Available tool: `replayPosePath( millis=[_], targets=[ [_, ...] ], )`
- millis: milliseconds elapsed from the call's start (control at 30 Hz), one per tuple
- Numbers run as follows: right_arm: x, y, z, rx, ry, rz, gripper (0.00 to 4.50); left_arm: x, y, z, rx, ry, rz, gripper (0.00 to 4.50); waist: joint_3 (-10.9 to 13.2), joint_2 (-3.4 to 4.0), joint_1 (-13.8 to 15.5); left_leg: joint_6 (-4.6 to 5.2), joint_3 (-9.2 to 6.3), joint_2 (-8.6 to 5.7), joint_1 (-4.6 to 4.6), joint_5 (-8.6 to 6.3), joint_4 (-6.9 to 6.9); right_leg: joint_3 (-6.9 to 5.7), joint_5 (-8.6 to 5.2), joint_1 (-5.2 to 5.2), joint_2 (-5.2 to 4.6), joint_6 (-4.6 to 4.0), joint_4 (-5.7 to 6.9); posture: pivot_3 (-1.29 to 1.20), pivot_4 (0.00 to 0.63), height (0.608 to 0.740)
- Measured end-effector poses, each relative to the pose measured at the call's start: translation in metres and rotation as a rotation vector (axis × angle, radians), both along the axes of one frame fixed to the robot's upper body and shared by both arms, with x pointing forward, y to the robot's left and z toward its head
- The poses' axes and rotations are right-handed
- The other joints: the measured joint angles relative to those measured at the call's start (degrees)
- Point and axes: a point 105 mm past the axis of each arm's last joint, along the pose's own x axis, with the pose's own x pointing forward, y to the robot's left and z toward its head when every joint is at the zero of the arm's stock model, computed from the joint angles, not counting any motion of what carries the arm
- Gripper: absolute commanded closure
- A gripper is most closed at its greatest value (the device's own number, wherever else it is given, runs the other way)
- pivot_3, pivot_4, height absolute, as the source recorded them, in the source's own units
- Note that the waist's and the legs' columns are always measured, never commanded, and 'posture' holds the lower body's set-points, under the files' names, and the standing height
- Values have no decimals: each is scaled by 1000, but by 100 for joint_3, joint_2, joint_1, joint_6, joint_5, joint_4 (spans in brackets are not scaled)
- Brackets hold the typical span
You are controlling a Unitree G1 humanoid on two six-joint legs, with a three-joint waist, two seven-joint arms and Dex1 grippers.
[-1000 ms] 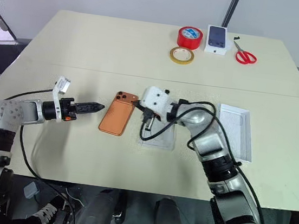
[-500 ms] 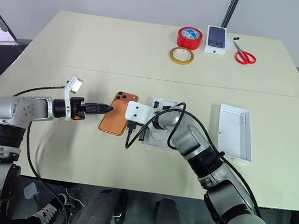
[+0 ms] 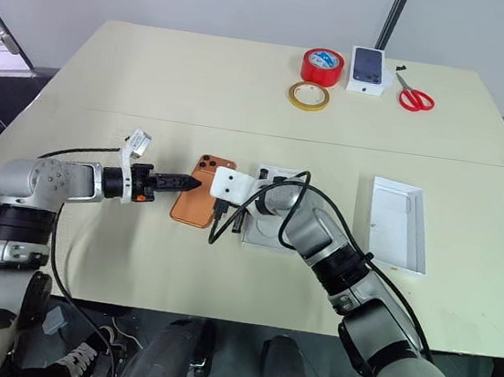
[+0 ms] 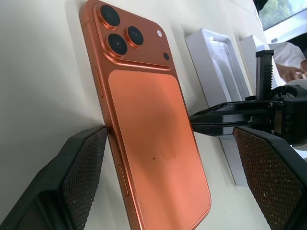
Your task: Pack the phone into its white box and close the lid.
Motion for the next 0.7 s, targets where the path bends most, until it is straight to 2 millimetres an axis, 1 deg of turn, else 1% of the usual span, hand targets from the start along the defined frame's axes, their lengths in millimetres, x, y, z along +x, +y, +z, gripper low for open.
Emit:
replayPosePath(
  millis=[233,500,533,600,700],
  targets=[
    [1,-1,0,3,-2,-6,4465,1,-2,1,11,10,2,114,0,0,1,-1,-1,0,0,-1,0,-1,0,0,0,0,0,0,150,728],
    [2,-4,1,2,-7,-17,4465,4,-9,4,55,15,11,114,0,0,5,-2,-3,-2,-1,-1,0,-2,0,0,-1,0,-1,0,150,728],
    [3,-4,1,3,-8,-19,4465,3,-13,4,55,14,-2,114,0,0,8,-2,-3,-2,-1,0,0,-2,0,0,-1,0,-1,0,150,728],
    [3,-1,0,10,-9,-19,4465,3,-33,3,30,17,-47,114,1,-3,15,-2,-3,-3,-5,-1,1,-3,0,0,-2,0,-2,0,150,728],
    [2,1,0,15,-13,-14,4465,1,-46,4,29,28,-83,114,1,-2,-35,-3,-2,-4,-12,1,-4,2,0,2,1,1,2,0,150,728]
  ],
)
